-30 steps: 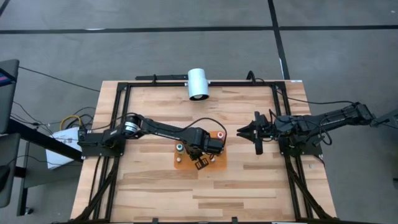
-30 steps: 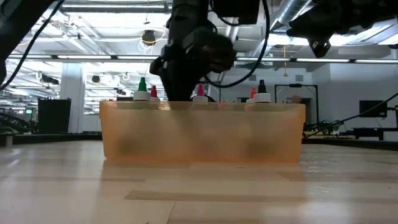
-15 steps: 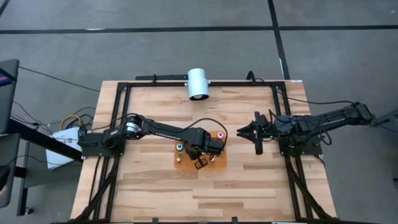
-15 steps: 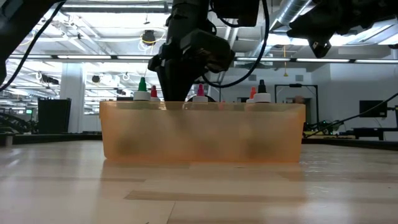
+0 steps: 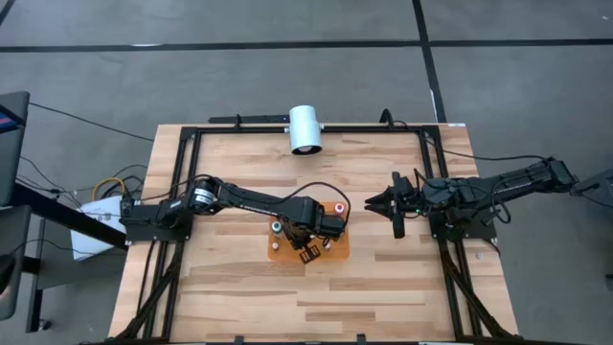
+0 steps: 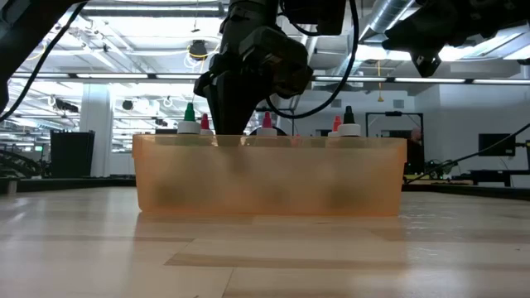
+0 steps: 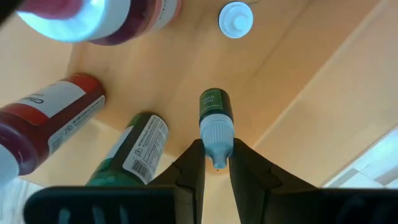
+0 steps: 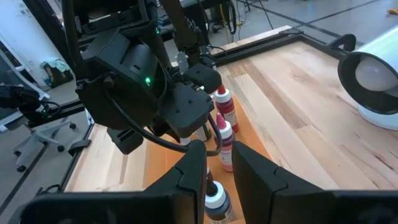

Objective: Pick & Place food coloring
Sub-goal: Put the small green food coloring bottle into the orange container, then return to Home Position

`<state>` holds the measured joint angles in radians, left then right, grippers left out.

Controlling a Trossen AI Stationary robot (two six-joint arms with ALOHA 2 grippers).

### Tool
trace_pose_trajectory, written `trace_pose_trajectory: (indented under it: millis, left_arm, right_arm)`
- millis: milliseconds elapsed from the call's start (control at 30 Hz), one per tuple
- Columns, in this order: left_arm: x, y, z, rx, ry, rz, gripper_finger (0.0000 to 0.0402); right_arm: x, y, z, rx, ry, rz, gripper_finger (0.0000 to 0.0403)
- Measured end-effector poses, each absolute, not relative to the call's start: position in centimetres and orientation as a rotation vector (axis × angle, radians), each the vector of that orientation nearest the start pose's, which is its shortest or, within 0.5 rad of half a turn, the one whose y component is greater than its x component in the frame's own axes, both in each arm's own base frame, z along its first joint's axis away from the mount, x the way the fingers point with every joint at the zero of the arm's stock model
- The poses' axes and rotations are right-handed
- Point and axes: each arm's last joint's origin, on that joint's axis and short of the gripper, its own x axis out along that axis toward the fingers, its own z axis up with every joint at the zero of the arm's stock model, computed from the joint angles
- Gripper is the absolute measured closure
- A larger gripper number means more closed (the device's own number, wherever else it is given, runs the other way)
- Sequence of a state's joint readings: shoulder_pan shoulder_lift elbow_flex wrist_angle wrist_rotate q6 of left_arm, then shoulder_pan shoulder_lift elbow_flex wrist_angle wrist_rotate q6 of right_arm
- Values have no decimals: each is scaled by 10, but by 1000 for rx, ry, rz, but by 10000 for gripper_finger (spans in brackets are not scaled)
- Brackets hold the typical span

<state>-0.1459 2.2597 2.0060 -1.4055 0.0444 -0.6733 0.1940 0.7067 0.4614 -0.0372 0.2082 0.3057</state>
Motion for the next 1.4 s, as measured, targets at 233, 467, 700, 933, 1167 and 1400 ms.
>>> trace_pose_trajectory:
  millis: [233, 467, 700, 933, 1167, 1400]
  left_arm:
    - [427, -64, 208, -433, 1627, 425, 350]
    - [427, -64, 208, -438, 1624, 437, 327]
    - [427, -64, 208, -440, 1620, 436, 308]
    - [428, -63, 208, -430, 1609, 457, 307]
    - [431, -62, 261, -387, 1484, 515, 307]
    - [412, -70, 325, -275, 1219, 512, 307]
  right_arm:
    - [162, 26, 247, 247, 272, -56, 338]
    - [162, 26, 247, 247, 272, -56, 338]
    - [162, 26, 247, 247, 272, -56, 338]
    - [162, 26, 247, 247, 272, -56, 338]
    - [162, 26, 247, 247, 273, -56, 338]
    - [161, 26, 245, 243, 293, -60, 338]
